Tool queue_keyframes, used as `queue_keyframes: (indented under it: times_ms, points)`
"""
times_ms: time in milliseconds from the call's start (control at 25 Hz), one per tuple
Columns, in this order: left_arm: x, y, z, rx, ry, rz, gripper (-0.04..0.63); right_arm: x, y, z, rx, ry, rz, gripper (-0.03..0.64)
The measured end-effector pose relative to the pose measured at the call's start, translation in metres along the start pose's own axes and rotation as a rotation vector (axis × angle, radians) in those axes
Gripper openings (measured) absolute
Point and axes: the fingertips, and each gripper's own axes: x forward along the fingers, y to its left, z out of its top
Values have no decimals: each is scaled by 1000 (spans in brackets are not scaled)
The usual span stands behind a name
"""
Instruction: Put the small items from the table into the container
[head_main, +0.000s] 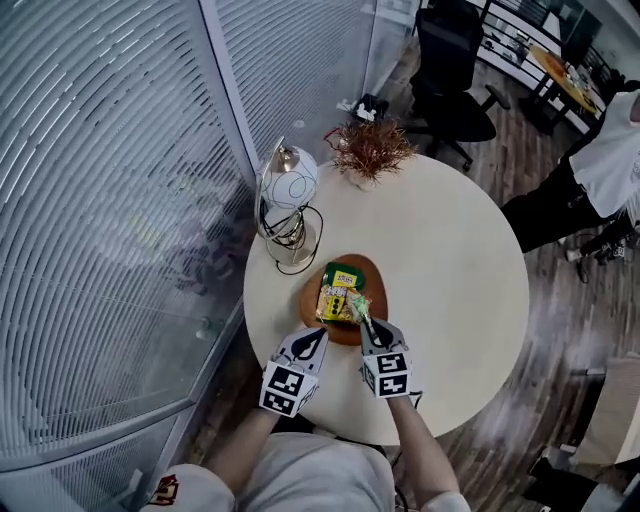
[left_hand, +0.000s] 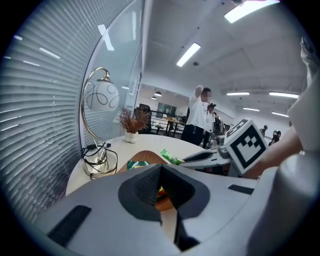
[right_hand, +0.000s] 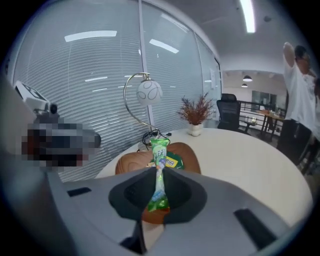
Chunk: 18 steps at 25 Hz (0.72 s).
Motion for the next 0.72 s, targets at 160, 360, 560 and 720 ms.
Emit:
queue_keyframes:
  times_ms: [160,360,560,720]
  points:
    - [-21,10,-2,-6,-8,2,-9,10,15,6,29,-77,-26,50]
    - [-37,17,-1,-12,-16,-5,-9,2,20,13,61,-104,-55,147]
    - [-34,16,7,-6,-48,-34,-9,-36,33,34,97,-183,-27,40]
    - [-29,8,18,18,-78,-66,-9,-93,42,56,165,-328,-81,15]
